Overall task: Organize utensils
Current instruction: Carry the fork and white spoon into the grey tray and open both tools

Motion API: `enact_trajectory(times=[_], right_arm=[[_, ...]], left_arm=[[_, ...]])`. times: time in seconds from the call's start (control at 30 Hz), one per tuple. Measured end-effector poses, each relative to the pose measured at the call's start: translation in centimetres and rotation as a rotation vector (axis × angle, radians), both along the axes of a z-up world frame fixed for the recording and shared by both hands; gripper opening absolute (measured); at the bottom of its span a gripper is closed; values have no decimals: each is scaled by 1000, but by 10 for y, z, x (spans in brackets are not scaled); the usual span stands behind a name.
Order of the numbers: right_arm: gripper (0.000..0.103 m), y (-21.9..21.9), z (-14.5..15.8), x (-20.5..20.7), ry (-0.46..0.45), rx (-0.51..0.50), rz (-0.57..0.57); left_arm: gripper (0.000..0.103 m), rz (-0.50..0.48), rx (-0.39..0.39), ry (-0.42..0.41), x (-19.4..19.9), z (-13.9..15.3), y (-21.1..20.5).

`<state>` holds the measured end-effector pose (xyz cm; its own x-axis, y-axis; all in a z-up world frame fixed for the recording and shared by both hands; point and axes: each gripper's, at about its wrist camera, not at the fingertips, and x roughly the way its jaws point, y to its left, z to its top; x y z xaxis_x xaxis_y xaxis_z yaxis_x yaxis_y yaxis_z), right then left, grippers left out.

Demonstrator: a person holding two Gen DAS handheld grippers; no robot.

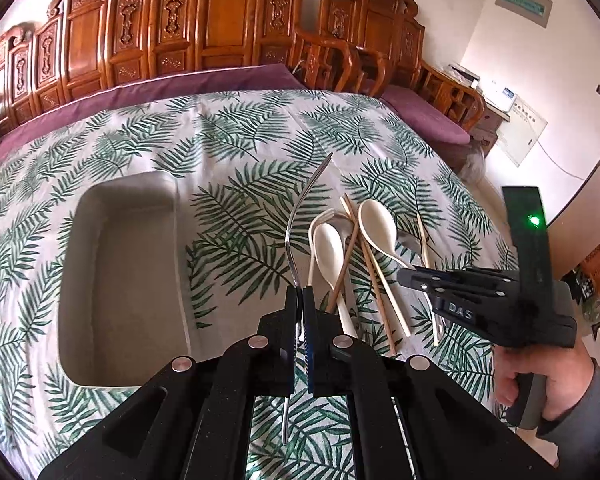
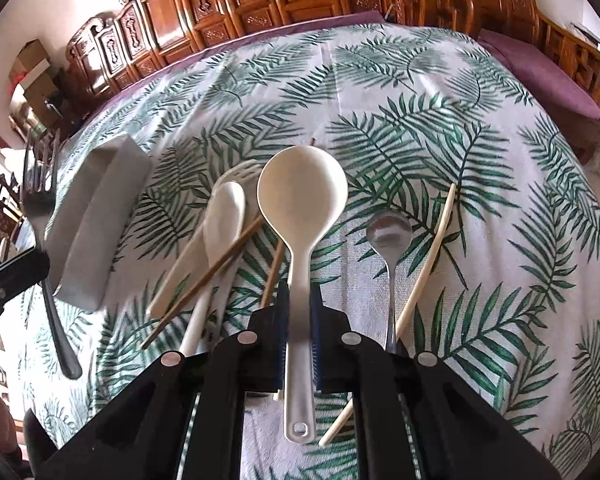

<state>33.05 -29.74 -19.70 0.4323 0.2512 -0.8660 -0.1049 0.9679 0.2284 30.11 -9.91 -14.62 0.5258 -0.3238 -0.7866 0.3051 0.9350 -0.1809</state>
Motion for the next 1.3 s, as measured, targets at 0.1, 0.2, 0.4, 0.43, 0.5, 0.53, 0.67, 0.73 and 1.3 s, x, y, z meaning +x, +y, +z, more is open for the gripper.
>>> enact_trajectory(times=[0.1, 0.2, 0.4, 0.43, 0.5, 0.53, 0.67, 0.73, 1.3], right_arm=[[12, 4, 15, -4, -23, 16, 10], [12, 17, 32, -6, -51, 24, 41], [12, 58, 61, -3, -101, 50, 111], [12, 66, 65, -1, -107, 56, 124], [12, 80, 69, -1, -116, 60, 144], [12, 85, 71, 1, -117, 63, 153], [12, 110, 72, 7, -119, 66, 186], [12, 121, 72, 8, -117, 72, 196], [12, 187, 66, 22, -107, 64, 263]], left_arm=[[2, 13, -9, -13, 2, 11, 9], [2, 20, -10, -31, 7, 24, 21], [2, 64, 17, -42, 31, 35, 52], [2, 73, 22, -41, 35, 35, 57], [2, 92, 38, -41, 42, 34, 70], [2, 100, 42, -39, 45, 33, 74], [2, 141, 52, -20, 58, 23, 95], [2, 159, 60, -8, 63, 14, 103], [36, 259, 39, -41, 46, 5, 157]])
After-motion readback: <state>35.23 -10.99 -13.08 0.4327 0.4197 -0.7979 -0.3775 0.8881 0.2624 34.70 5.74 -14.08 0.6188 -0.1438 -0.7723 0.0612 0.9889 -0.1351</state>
